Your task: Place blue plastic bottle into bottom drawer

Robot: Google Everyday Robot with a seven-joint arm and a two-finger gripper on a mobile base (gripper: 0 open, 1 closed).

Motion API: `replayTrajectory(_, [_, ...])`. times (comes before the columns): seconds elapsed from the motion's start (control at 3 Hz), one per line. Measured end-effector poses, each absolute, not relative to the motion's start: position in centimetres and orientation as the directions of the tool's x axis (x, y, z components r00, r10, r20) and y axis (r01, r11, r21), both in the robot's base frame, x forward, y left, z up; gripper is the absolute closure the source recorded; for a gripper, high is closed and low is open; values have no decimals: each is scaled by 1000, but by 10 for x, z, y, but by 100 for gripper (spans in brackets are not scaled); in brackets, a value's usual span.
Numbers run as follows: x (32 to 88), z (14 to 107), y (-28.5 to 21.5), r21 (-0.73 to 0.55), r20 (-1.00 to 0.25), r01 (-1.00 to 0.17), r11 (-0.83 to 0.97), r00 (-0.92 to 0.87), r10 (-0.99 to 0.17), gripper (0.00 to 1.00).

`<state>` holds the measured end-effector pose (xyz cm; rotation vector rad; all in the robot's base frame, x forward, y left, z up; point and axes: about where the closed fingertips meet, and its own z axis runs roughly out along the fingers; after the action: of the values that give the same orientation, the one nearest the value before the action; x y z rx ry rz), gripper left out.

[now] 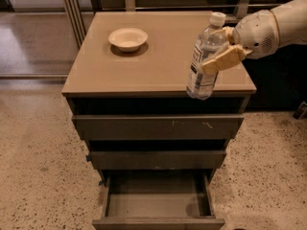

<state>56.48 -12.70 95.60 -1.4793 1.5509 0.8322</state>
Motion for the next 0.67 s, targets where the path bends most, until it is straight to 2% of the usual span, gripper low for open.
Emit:
replayTrajectory(0.33, [551,951,-125,-116,-888,-988,101,58,-456,100])
replayTrajectory(0.67, [518,919,-121,-102,-900,-987,121,40,-435,100])
